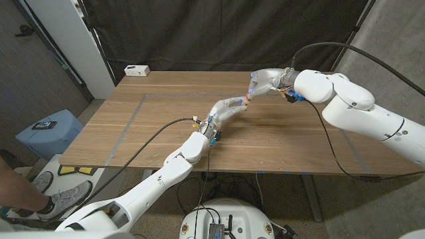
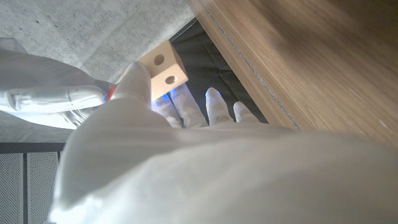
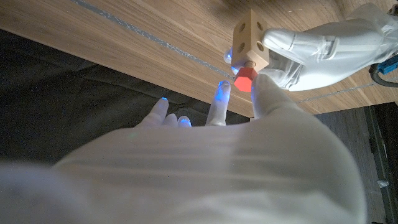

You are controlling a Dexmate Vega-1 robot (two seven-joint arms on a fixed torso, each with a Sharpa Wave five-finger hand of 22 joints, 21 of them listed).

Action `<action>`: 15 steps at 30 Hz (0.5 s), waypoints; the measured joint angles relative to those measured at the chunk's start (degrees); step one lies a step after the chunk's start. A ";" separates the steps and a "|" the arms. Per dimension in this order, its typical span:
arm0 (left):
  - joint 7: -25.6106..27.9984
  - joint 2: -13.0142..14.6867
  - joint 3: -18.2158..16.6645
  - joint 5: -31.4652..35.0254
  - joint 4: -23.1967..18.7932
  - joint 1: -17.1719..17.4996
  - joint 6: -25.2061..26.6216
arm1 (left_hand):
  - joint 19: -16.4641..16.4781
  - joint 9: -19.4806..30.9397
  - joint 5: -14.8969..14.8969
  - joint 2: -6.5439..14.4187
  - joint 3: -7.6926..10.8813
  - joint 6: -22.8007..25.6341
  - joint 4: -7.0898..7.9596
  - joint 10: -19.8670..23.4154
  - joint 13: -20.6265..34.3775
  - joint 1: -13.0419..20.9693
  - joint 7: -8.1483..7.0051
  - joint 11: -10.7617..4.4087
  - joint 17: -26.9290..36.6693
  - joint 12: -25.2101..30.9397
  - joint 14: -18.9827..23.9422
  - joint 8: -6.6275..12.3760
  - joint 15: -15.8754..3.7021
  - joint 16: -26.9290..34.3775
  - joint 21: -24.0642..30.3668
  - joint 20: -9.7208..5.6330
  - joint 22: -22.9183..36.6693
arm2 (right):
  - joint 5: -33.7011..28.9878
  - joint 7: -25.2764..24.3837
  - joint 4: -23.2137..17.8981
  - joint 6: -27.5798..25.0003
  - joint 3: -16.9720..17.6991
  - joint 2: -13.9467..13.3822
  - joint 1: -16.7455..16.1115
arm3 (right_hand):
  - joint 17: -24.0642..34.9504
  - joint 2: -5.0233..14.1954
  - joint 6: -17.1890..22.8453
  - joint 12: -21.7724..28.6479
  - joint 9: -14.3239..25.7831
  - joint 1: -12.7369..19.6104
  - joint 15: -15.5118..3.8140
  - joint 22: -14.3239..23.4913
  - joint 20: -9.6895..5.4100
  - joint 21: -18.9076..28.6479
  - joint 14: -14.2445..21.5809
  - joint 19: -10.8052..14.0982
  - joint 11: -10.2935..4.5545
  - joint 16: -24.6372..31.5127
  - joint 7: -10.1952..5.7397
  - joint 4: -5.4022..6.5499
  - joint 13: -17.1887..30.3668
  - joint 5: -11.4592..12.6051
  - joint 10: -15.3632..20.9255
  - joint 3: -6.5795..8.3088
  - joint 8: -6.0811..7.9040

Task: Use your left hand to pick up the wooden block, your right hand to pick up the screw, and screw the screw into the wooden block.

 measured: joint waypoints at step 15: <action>0.08 0.12 -0.07 -0.06 -0.28 0.19 0.09 | 0.00 -0.01 0.00 0.00 0.00 0.00 0.00 0.00 0.00 0.00 0.00 0.00 0.00 0.00 0.00 0.00 0.00 0.00 0.00 0.00 0.00 | -0.93 -0.10 -0.30 -0.82 -0.63 0.33 -0.07 | 0.00 0.30 0.43 0.00 0.75 0.30 0.30 0.00 -0.11 0.00 0.30 0.50 0.30 0.00 0.04 -0.24 -0.01 0.00 0.92 0.24 0.98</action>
